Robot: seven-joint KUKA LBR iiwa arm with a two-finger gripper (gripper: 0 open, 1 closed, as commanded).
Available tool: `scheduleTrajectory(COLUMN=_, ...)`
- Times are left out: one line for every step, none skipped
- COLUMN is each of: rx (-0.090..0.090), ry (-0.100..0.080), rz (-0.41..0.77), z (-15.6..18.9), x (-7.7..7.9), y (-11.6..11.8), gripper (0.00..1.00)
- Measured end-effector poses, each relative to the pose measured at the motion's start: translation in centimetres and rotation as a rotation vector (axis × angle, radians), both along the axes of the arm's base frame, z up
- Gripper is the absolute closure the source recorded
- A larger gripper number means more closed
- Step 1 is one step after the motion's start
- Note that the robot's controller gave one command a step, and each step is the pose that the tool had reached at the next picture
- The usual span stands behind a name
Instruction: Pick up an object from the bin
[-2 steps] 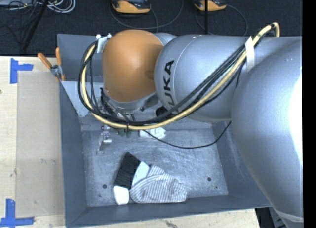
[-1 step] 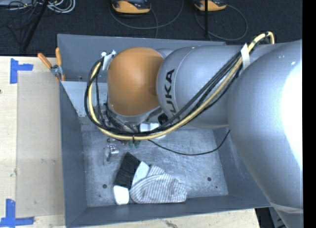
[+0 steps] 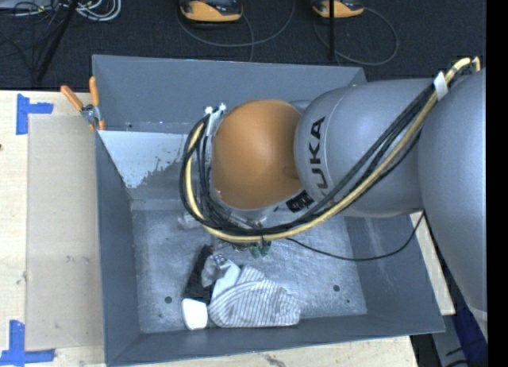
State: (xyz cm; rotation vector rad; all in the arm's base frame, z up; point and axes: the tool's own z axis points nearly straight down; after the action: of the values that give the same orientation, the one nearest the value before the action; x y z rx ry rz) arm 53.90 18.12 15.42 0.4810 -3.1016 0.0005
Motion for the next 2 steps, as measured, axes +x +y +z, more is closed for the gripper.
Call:
scheduleTrajectory(rx=0.001, ry=-0.001, rz=0.192, z=-1.8, x=0.1, y=0.2, gripper=0.00)
scheduleTrajectory(rx=0.005, ry=0.005, rz=0.404, z=-7.2, x=-0.6, y=-2.2, gripper=0.00)
